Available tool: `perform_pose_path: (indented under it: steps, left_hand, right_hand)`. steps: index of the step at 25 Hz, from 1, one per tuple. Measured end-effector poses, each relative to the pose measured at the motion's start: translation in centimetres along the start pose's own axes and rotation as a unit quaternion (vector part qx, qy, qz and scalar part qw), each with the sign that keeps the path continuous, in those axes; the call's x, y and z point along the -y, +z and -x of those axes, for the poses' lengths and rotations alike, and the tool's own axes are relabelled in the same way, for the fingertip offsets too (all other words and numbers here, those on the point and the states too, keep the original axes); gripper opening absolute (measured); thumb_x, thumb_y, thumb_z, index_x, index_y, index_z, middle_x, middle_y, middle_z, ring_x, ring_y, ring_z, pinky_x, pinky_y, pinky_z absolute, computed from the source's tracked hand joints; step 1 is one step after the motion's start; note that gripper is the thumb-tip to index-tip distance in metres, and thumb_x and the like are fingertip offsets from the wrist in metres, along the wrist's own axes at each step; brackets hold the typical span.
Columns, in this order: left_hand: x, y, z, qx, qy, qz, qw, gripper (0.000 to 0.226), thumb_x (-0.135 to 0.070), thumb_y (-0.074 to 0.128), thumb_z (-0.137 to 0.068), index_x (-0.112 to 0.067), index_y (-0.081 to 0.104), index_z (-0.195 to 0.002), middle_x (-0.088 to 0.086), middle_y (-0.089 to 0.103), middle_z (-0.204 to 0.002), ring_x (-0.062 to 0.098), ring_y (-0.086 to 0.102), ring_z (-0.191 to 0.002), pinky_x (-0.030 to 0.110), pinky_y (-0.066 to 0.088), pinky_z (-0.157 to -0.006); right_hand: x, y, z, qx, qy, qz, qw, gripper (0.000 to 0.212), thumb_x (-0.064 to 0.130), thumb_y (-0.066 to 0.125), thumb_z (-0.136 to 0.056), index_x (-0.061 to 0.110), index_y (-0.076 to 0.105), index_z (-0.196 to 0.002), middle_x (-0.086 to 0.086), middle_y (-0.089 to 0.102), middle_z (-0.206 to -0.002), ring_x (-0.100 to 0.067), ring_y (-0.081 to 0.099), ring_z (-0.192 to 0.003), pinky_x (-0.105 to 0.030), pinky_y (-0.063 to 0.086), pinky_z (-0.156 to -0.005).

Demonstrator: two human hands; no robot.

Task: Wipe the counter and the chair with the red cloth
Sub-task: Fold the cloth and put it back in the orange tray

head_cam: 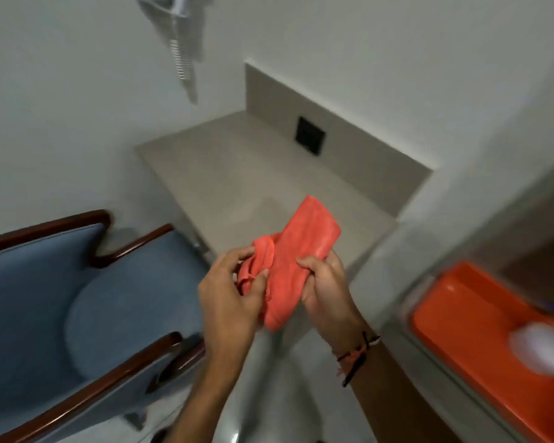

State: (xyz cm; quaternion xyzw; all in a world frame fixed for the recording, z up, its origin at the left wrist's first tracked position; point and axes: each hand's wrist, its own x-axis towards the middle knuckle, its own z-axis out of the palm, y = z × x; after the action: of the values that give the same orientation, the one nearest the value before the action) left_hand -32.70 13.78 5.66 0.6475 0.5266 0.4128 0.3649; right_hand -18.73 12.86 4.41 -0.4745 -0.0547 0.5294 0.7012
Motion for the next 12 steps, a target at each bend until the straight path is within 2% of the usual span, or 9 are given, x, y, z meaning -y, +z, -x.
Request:
perform_pose_path:
  steps: [2, 3, 4, 6, 7, 9, 10, 11, 12]
  left_hand:
    - [-3.0, 6.5, 2.3, 0.055, 0.067, -0.011, 0.996, 0.044, -0.002, 0.08, -0.081, -0.015, 0.07, -0.121, -0.003, 0.075, -0.117, 0.012, 0.07, -0.108, 0.018, 0.051, -0.097]
    - [-4.2, 8.9, 3.1, 0.098, 0.046, 0.018, 0.994, 0.051, -0.013, 0.08, -0.081, -0.022, 0.065, -0.129, -0.008, 0.072, -0.121, 0.008, 0.068, -0.112, 0.02, 0.053, -0.098]
    - [-4.9, 11.1, 3.9, 0.143, -0.006, 0.07, 0.987, 0.061, -0.031, 0.082, -0.078, -0.03, 0.058, -0.134, -0.012, 0.069, -0.123, 0.003, 0.067, -0.114, 0.02, 0.055, -0.095]
    - [-5.9, 14.9, 5.0, 0.209, -0.185, 0.185, 0.942, 0.082, -0.055, 0.086, -0.063, -0.041, 0.05, -0.135, -0.008, 0.068, -0.124, 0.007, 0.071, -0.11, 0.025, 0.059, -0.086]
    - [-6.0, 16.5, 5.5, 0.22, -0.252, 0.193, 0.922, 0.088, -0.051, 0.091, -0.06, -0.039, 0.049, -0.137, -0.002, 0.069, -0.122, 0.014, 0.074, -0.106, 0.03, 0.061, -0.082]
    - [-5.4, 19.2, 5.7, 0.233, -0.294, 0.207, 0.904, 0.085, -0.017, 0.094, -0.071, -0.024, 0.049, -0.143, 0.009, 0.071, -0.119, 0.024, 0.074, -0.101, 0.039, 0.062, -0.079]
    - [-5.6, 20.2, 5.8, 0.223, -0.267, 0.2, 0.916, 0.081, -0.001, 0.087, -0.076, -0.019, 0.048, -0.145, 0.013, 0.07, -0.124, 0.026, 0.072, -0.105, 0.043, 0.061, -0.086]
    - [-6.1, 20.6, 5.9, 0.205, -0.204, 0.149, 0.946, 0.078, 0.007, 0.08, -0.081, -0.018, 0.047, -0.147, 0.012, 0.067, -0.132, 0.024, 0.069, -0.113, 0.046, 0.059, -0.096]
    - [-6.6, 21.1, 6.1, 0.181, -0.105, 0.085, 0.974, 0.076, 0.003, 0.073, -0.086, -0.022, 0.044, -0.151, 0.003, 0.065, -0.136, 0.016, 0.066, -0.118, 0.045, 0.057, -0.1]
  right_hand:
    - [3.9, -6.7, 0.7, -0.003, 0.002, 0.022, 1.0, 0.05, -0.015, 0.03, -0.093, -0.014, 0.051, -0.138, -0.046, 0.052, -0.141, -0.059, 0.052, -0.133, -0.068, 0.038, -0.118]
    - [5.4, -9.3, 1.1, 0.01, 0.006, 0.014, 1.0, 0.047, -0.008, 0.033, -0.096, -0.012, 0.054, -0.138, -0.044, 0.055, -0.14, -0.057, 0.053, -0.133, -0.066, 0.039, -0.119]
    - [6.7, -12.1, 1.4, 0.016, 0.009, 0.007, 1.0, 0.043, 0.003, 0.039, -0.1, -0.009, 0.058, -0.137, -0.039, 0.06, -0.138, -0.053, 0.057, -0.132, -0.062, 0.042, -0.118]
    - [8.5, -16.5, 1.8, -0.028, -0.003, 0.032, 0.999, 0.035, 0.016, 0.057, -0.101, -0.001, 0.067, -0.13, -0.027, 0.074, -0.124, -0.042, 0.071, -0.118, -0.052, 0.058, -0.104]
    - [9.1, -18.0, 1.4, -0.08, -0.02, 0.069, 0.994, 0.03, 0.013, 0.065, -0.097, 0.002, 0.07, -0.125, -0.022, 0.079, -0.116, -0.038, 0.076, -0.109, -0.049, 0.062, -0.096]
    - [10.0, -19.8, 0.2, -0.176, -0.028, 0.148, 0.973, 0.03, -0.001, 0.069, -0.09, 0.004, 0.07, -0.12, -0.022, 0.078, -0.113, -0.039, 0.076, -0.105, -0.054, 0.061, -0.096]
    - [10.4, -20.4, -0.4, -0.18, -0.014, 0.155, 0.971, 0.034, -0.006, 0.067, -0.09, 0.003, 0.068, -0.123, -0.024, 0.076, -0.117, -0.041, 0.074, -0.109, -0.059, 0.058, -0.1]
    - [11.2, -21.1, -0.9, -0.154, 0.002, 0.135, 0.979, 0.038, -0.008, 0.064, -0.091, 0.0, 0.065, -0.128, -0.027, 0.073, -0.122, -0.043, 0.072, -0.113, -0.061, 0.055, -0.104]
    - [11.9, -21.8, -1.4, -0.106, 0.014, 0.101, 0.989, 0.04, -0.008, 0.061, -0.094, -0.003, 0.061, -0.133, -0.029, 0.071, -0.126, -0.044, 0.07, -0.116, -0.06, 0.055, -0.106]
